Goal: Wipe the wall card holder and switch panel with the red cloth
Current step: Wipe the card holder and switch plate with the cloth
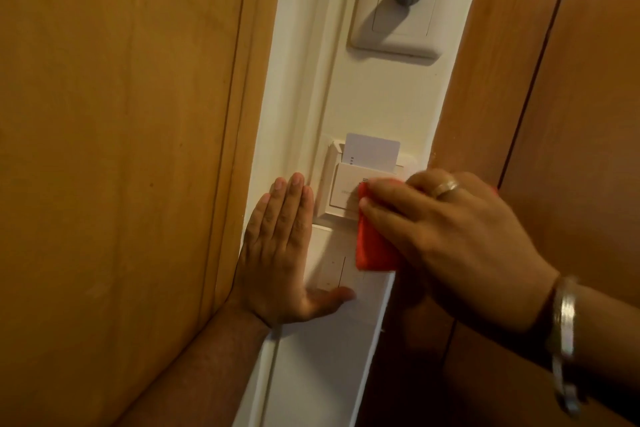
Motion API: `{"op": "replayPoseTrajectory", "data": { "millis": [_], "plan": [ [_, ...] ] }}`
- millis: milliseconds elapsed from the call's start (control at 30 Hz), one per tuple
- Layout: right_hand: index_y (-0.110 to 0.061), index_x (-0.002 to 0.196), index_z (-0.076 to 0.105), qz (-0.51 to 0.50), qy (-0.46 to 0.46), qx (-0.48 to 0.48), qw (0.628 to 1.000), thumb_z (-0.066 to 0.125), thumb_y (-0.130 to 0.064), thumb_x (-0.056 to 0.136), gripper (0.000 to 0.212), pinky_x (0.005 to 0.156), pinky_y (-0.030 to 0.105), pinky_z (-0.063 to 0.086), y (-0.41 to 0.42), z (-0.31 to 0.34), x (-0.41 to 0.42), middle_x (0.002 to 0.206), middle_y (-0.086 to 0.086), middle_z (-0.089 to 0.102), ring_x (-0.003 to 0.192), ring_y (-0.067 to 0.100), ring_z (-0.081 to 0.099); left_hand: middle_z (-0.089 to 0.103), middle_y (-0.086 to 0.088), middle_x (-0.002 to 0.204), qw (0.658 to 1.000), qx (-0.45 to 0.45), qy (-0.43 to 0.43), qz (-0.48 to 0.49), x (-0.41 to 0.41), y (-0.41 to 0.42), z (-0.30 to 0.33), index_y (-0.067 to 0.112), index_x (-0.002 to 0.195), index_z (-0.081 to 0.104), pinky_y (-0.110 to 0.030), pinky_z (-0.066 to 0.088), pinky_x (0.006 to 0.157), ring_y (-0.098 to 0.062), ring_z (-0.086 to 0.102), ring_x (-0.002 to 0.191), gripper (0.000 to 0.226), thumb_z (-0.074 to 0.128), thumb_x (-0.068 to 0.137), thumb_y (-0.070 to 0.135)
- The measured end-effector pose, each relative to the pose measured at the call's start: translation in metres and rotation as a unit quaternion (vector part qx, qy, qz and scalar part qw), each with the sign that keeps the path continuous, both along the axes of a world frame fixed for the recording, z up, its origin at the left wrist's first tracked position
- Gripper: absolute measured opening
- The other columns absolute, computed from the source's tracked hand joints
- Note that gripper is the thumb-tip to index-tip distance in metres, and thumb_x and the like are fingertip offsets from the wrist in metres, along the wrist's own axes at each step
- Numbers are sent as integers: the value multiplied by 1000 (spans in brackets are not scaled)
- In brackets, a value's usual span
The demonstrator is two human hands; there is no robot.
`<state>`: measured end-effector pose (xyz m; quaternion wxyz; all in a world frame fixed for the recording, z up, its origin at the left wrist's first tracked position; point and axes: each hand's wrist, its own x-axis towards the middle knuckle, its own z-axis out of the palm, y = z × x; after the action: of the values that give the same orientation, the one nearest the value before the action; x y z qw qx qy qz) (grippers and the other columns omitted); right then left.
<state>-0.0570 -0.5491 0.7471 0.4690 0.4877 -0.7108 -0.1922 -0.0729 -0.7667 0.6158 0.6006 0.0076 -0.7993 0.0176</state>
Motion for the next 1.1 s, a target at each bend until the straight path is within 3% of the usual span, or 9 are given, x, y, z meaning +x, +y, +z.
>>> {"op": "replayPoseTrajectory", "data": {
  "millis": [100,300,500,633,700,833,900,1033,1100],
  "plan": [
    [-14,117,60,0,-13,52,999,86,-28,44,79,64,47,55,10,-17,-1,120,15,64,91,38,64,18,-21,164,1000,2,0,0,1,1,0,1,155,16,-47,11,126,-35,13,154,126,43,71,91],
    [-14,105,60,19,-11,29,999,69,-27,61,47,63,42,51,-9,-19,5,115,16,65,88,37,63,22,-24,162,1000,6,-7,-5,5,4,3,-5,151,23,-50,15,125,-37,16,153,121,38,76,89],
    [-13,99,66,-6,-19,16,1000,75,-27,47,54,59,44,53,7,-19,2,112,17,67,83,39,65,20,-22,163,1000,3,-16,11,5,2,2,-4,152,22,-50,15,125,-37,15,154,120,41,75,87],
    [-13,106,60,-8,-22,31,999,55,-28,65,44,66,44,50,-15,-19,10,114,16,65,88,37,61,20,-24,162,1000,3,-9,4,6,4,3,-3,152,21,-50,16,125,-38,17,153,119,36,77,88],
    [-12,110,59,-24,-36,25,999,65,-30,66,48,67,43,50,-21,-22,12,115,18,64,90,37,61,21,-25,162,1000,1,-15,8,7,5,4,-3,151,21,-50,16,125,-39,18,152,118,33,78,88],
    [-13,104,64,-44,-65,23,997,86,-27,44,65,61,45,53,0,-18,6,114,18,66,86,39,64,23,-24,162,1000,-5,-6,11,5,3,2,-5,151,22,-51,17,125,-38,17,153,118,41,77,86],
    [-14,104,62,-47,-56,30,997,82,-28,51,59,62,43,51,-1,-15,7,115,17,66,87,39,63,22,-24,162,1000,-2,-4,14,4,2,2,-4,151,22,-50,17,125,-37,16,153,121,41,75,88],
    [-13,109,57,-47,-39,35,998,55,-27,70,41,68,41,47,-25,-18,15,116,16,64,93,36,60,23,-25,161,1000,-3,-11,21,5,4,3,-3,151,22,-48,15,125,-38,19,152,118,29,79,89],
    [-12,109,59,-53,-46,28,997,63,-27,66,46,66,42,50,-23,-18,17,114,16,66,91,36,63,21,-24,162,1000,0,-11,17,5,5,3,-2,152,21,-48,14,125,-38,18,153,118,31,78,89]
  ]
}}
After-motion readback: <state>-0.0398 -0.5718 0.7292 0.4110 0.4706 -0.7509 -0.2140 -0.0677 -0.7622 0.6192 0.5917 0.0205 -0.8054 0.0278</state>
